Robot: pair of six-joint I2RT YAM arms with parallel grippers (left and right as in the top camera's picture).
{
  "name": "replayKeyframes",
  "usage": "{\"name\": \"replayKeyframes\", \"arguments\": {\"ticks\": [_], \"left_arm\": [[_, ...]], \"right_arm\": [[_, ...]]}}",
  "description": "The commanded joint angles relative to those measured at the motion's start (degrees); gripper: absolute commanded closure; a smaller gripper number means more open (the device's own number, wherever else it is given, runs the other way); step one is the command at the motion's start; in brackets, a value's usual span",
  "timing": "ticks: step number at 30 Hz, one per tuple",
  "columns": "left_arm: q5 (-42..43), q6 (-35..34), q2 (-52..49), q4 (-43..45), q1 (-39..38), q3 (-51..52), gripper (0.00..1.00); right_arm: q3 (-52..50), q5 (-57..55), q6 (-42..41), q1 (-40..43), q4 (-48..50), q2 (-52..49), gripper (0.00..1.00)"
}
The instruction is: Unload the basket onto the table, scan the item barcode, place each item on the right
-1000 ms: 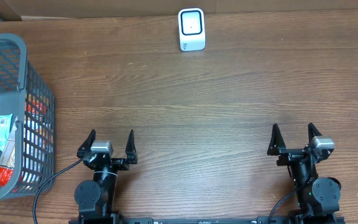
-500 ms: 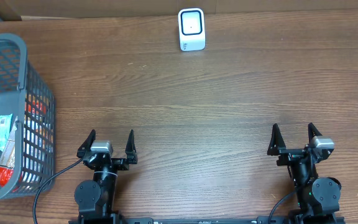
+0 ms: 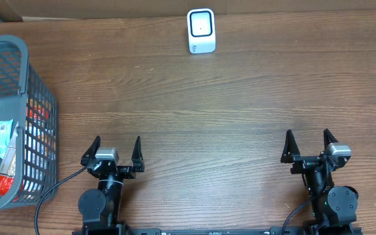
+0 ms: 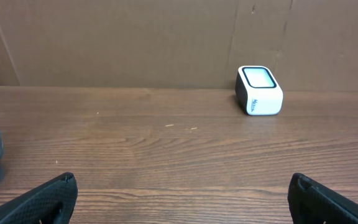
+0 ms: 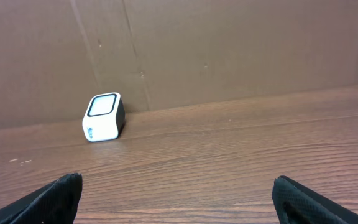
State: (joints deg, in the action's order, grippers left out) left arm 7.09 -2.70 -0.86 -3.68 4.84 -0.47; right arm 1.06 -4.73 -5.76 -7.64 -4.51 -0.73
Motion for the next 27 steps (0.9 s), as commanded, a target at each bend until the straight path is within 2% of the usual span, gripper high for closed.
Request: {"name": "replayKeyframes", "arguments": {"ticks": [1, 23, 27], "left_arm": [[-0.17, -0.28, 0.59, -0.15, -0.37, 0.20, 0.00], [0.07, -0.37, 0.59, -0.13, -0.37, 0.17, 0.00], [0.46, -2.60, 0.59, 0.13, -0.37, 0.17, 0.00]], "right_arm": [[-0.61, -0.15, 0.24, -0.07, 0.28, 0.57, 0.00], [-0.61, -0.15, 0.24, -0.07, 0.28, 0.57, 0.00], [-0.61, -0.15, 0.24, -0.09, 0.28, 0.57, 0.00]]}}
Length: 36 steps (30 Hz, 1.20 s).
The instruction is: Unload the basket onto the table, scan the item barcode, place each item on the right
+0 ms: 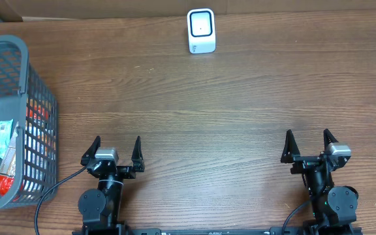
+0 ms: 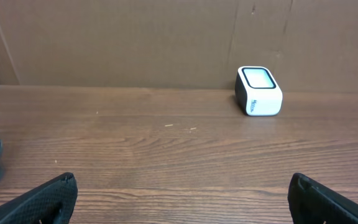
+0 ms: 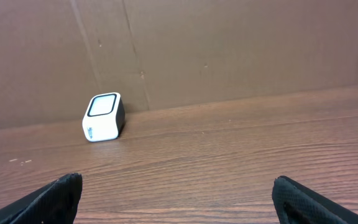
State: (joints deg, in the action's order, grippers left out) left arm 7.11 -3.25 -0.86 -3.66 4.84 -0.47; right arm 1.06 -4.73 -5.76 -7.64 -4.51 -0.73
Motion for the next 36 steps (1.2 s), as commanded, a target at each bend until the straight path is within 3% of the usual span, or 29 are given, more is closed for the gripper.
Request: {"name": "replayKeyframes", "arguments": {"ticks": [1, 10, 18, 29, 36], "left_arm": [[0.46, -2.47, 0.59, 0.11, -0.37, 0.17, 0.00], [3.74, -3.23, 0.59, 0.50, -0.37, -1.88, 0.00], [6.21, -4.70, -2.56, -2.40, -0.37, -10.97, 0.00], [8.63, -4.37, -21.86, -12.87, -0.37, -32.54, 0.01], [12.00, -0.22, -40.35, -29.77, -0.37, -56.92, 0.00]], "right_arm": [[-0.61, -0.15, 0.24, -0.07, 0.28, 0.57, 0.00], [-0.61, -0.15, 0.24, -0.07, 0.28, 0.57, 0.00], [-0.61, -0.15, 0.24, -0.07, 0.28, 0.57, 0.00], [-0.61, -0.15, 0.24, -0.07, 0.28, 0.57, 0.00], [-0.61, -0.15, 0.24, -0.07, 0.28, 0.57, 0.00]]}}
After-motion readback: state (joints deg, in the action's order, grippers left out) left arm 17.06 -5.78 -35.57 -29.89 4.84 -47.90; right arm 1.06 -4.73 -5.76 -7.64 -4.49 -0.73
